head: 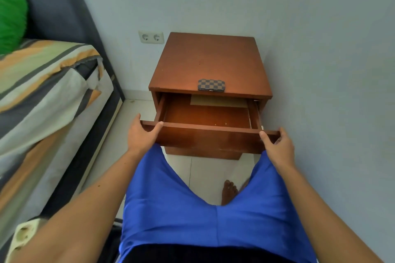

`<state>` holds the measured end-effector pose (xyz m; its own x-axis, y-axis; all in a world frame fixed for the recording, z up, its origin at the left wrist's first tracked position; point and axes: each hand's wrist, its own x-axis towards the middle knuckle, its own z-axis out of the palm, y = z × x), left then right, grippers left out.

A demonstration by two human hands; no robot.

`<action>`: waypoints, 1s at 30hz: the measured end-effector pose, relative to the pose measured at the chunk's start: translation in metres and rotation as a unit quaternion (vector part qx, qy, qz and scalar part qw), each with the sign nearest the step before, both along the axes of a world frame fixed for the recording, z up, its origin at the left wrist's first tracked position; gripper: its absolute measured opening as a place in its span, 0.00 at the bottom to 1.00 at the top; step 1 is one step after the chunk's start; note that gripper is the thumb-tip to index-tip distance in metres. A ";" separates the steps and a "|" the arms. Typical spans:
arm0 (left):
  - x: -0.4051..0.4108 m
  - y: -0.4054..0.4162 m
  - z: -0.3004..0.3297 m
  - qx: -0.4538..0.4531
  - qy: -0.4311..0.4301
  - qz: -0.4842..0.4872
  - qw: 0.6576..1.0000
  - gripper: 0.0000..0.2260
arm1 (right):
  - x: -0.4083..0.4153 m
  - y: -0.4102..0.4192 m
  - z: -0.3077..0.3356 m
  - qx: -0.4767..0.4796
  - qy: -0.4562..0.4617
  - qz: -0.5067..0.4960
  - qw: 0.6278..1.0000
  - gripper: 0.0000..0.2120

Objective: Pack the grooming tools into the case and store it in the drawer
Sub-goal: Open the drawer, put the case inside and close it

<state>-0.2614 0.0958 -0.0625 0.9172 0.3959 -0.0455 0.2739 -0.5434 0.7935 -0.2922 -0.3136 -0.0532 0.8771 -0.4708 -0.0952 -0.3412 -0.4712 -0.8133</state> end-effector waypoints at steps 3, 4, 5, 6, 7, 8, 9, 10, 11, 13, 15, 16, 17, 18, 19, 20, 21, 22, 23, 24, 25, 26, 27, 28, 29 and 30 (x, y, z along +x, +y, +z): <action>-0.014 0.000 -0.003 0.003 -0.007 0.007 1.000 0.46 | -0.015 0.001 -0.002 0.006 -0.002 0.001 1.000 0.41; -0.018 0.001 -0.005 0.003 -0.010 0.009 1.000 0.45 | -0.019 0.002 -0.002 0.008 -0.002 0.000 1.000 0.42; -0.023 0.000 -0.007 0.006 -0.013 0.009 1.000 0.45 | -0.023 0.002 -0.002 0.007 -0.002 0.000 1.000 0.42; -0.026 0.000 -0.008 0.011 -0.016 0.010 1.000 0.44 | -0.027 0.003 -0.002 0.005 -0.001 0.000 1.000 0.42; -0.028 0.000 -0.007 0.017 -0.020 0.010 1.000 0.44 | -0.029 0.003 -0.002 0.003 -0.001 0.002 1.000 0.42; -0.030 -0.001 -0.007 0.021 -0.022 0.009 0.999 0.43 | -0.031 0.002 -0.002 0.002 -0.001 0.003 1.000 0.42; -0.030 -0.001 -0.007 0.026 -0.022 0.008 0.999 0.43 | -0.032 0.002 -0.001 -0.002 -0.001 0.005 1.000 0.42; -0.030 -0.001 -0.006 0.031 -0.022 0.008 0.999 0.42 | -0.032 0.002 0.000 -0.008 -0.001 0.007 1.000 0.42; -0.029 -0.001 -0.005 0.039 -0.022 0.009 0.999 0.42 | -0.031 0.002 0.002 -0.020 -0.002 0.009 1.000 0.42; -0.024 -0.002 -0.001 0.061 -0.027 0.011 0.998 0.42 | -0.028 0.004 0.009 -0.045 -0.011 0.013 0.999 0.41; -0.013 -0.005 0.007 0.083 -0.035 0.006 0.996 0.41 | -0.021 0.009 0.017 -0.058 -0.028 0.023 0.998 0.40; -0.006 -0.007 0.012 0.092 -0.037 0.000 0.995 0.41 | -0.015 0.012 0.021 -0.059 -0.036 0.032 0.997 0.39; 0.002 -0.011 0.019 0.102 -0.040 -0.010 0.994 0.41 | -0.008 0.015 0.024 -0.059 -0.043 0.042 0.996 0.39; 0.011 -0.014 0.026 0.109 -0.043 -0.023 0.993 0.40 | 0.000 0.018 0.027 -0.060 -0.049 0.052 0.996 0.39; 0.019 -0.019 0.034 0.117 -0.053 -0.039 0.991 0.39 | 0.008 0.022 0.029 -0.059 -0.053 0.060 0.995 0.39; 0.028 -0.024 0.041 0.123 -0.066 -0.058 0.989 0.37 | 0.018 0.027 0.032 -0.058 -0.057 0.070 0.994 0.39; 0.038 -0.028 0.048 0.129 -0.081 -0.079 0.985 0.35 | 0.029 0.032 0.036 -0.058 -0.061 0.082 0.993 0.39; 0.050 -0.032 0.054 0.139 -0.091 -0.098 0.981 0.34 | 0.042 0.037 0.039 -0.060 -0.065 0.096 0.991 0.38; 0.062 -0.035 0.059 0.152 -0.093 -0.116 0.977 0.34 | 0.055 0.043 0.042 -0.065 -0.070 0.112 0.989 0.38; 0.076 -0.038 0.063 0.168 -0.089 -0.131 0.973 0.34 | 0.068 0.049 0.045 -0.069 -0.072 0.128 0.987 0.38; 0.091 -0.040 0.066 0.185 -0.083 -0.142 0.969 0.35 | 0.083 0.054 0.048 -0.074 -0.073 0.144 0.984 0.38; 0.106 -0.043 0.067 0.204 -0.079 -0.154 0.964 0.34 | 0.097 0.060 0.051 -0.081 -0.075 0.160 0.981 0.38; 0.121 -0.046 0.069 0.222 -0.079 -0.168 0.957 0.33 | 0.112 0.065 0.052 -0.091 -0.076 0.176 0.977 0.38; 0.136 -0.049 0.070 0.238 -0.080 -0.181 0.951 0.32 | 0.127 0.069 0.054 -0.104 -0.077 0.195 0.972 0.38; 0.149 -0.052 0.070 0.252 -0.082 -0.190 0.945 0.30 | 0.142 0.073 0.056 -0.119 -0.078 0.215 0.966 0.37; 0.162 -0.054 0.069 0.261 -0.079 -0.200 0.941 0.30 | 0.157 0.076 0.057 -0.135 -0.078 0.237 0.959 0.38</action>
